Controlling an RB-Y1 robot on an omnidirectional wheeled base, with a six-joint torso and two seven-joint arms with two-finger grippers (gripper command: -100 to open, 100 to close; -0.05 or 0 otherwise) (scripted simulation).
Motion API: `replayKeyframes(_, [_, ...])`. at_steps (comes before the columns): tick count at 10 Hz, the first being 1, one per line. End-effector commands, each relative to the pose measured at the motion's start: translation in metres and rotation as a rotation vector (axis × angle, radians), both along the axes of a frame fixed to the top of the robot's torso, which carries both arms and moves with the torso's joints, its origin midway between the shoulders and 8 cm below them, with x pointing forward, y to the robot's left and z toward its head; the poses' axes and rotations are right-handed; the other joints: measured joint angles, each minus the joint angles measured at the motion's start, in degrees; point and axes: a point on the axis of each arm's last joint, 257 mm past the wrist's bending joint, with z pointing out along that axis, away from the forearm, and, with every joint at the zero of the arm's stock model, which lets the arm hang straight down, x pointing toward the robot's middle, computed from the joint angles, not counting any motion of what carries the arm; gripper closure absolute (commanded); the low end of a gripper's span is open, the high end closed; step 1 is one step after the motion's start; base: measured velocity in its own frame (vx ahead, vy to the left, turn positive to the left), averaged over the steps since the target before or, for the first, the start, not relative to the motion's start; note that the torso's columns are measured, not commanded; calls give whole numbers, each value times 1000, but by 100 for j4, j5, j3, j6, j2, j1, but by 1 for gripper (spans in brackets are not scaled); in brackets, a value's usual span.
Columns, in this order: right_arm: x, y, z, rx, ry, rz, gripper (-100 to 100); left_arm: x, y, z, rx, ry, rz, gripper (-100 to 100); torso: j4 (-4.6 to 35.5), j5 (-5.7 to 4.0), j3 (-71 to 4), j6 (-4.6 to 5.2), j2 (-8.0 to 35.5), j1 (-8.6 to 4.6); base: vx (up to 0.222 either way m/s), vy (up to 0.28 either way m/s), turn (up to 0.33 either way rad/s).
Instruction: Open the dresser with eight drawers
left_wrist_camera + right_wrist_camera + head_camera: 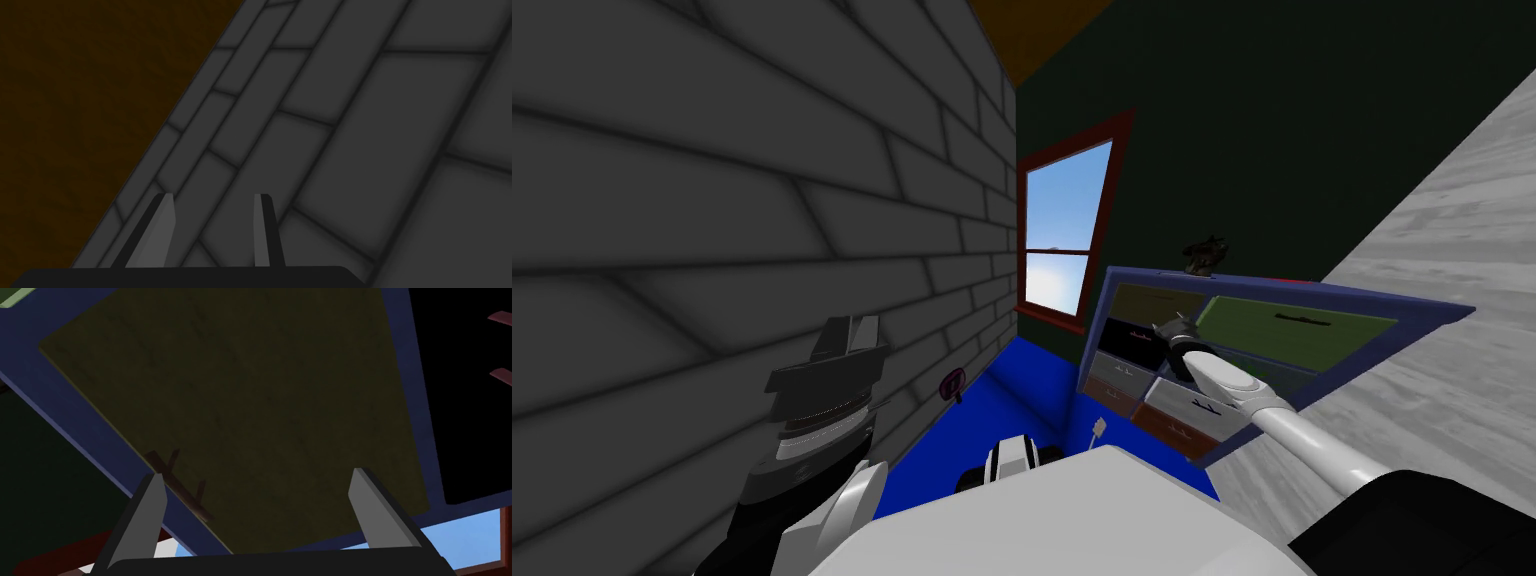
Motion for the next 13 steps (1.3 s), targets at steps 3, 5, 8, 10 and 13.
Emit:
replayKeyframes(3, [-19,-41,54,-185,19,-122,-100,0,0,0,0,0,0,0,0,0,1,4,1,0,53,35,107])
replayKeyframes(5, [-19,-43,58,-191,19,-126,-100,0,0,0,0,0,0,0,-1,0,-1,2,-1,0,38,23,47])
replayKeyframes(8, [-20,-49,68,-198,19,-129,100,0,0,0,0,0,0,0,-2,-6,-1,1,0,-8,44,-19,-5])
replayKeyframes(10, [-29,-54,70,-194,17,-140,100,0,0,0,0,0,0,0,-9,-19,1,-12,0,-10,-39,48,54])
replayKeyframes(13, [-43,-62,71,-191,22,-155,100,0,0,0,0,0,0,0,2,1,5,3,9,4,-85,88,66])
